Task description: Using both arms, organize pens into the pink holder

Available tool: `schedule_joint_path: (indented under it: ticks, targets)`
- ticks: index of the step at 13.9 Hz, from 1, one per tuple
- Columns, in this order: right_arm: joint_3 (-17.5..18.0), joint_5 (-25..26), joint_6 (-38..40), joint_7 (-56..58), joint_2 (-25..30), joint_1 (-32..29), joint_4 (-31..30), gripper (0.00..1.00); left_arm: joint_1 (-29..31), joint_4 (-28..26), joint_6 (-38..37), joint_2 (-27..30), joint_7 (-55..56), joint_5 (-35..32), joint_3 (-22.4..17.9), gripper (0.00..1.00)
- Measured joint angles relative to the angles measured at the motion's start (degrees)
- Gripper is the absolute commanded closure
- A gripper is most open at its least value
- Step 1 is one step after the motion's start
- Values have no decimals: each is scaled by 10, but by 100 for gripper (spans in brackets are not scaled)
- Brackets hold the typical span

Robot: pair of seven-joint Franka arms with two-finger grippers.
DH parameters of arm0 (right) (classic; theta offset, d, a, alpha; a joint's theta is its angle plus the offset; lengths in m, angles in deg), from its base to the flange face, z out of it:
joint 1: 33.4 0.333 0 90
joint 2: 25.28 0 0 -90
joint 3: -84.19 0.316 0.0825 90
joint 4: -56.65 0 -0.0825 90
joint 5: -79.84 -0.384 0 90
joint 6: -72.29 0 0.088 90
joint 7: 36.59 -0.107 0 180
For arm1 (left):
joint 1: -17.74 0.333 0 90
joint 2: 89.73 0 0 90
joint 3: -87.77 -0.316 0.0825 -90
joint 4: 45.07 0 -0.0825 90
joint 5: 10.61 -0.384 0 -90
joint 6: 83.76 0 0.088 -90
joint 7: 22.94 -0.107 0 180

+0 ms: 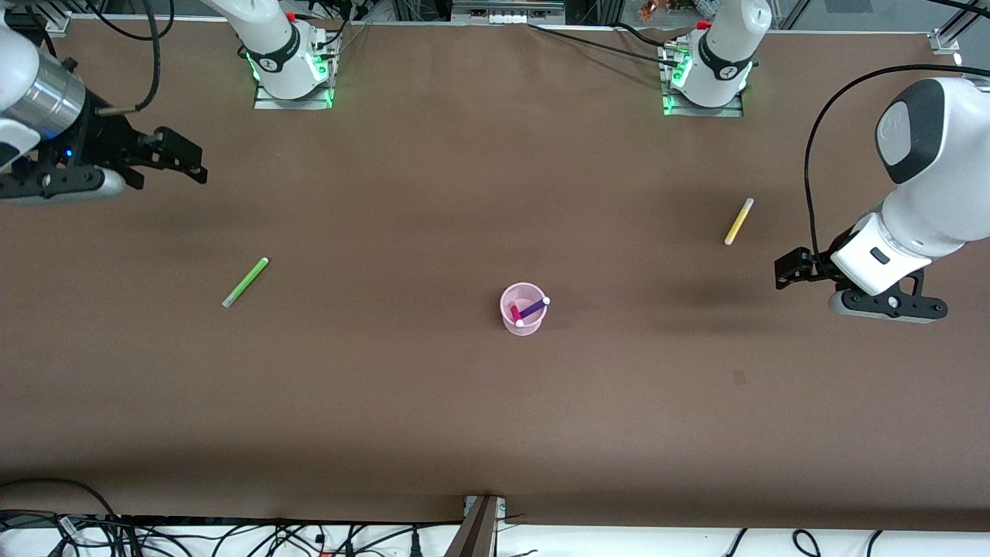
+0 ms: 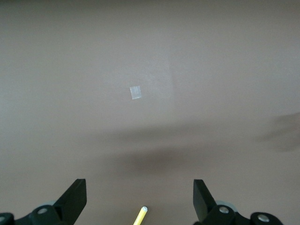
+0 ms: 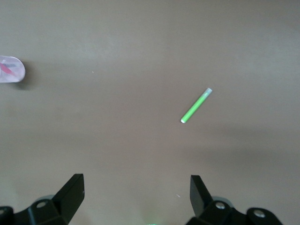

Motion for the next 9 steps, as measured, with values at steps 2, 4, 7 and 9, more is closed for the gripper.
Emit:
schedule_joint_path:
  ticks: [2,4,7,9]
  targets:
    - [2,12,0,2,5,0,-5,0,0,0,0,-1,0,0,0,0]
    - [2,19,0,5,3,0,-6,0,0,1,0,0,0,0,0,0]
    - [0,33,-3,6,-1,-1,-5,0,0,2,0,0,0,0,0,0]
    - [0,36,-2,6,-5,-2,0,0,0,2,0,0,0,0,0,0]
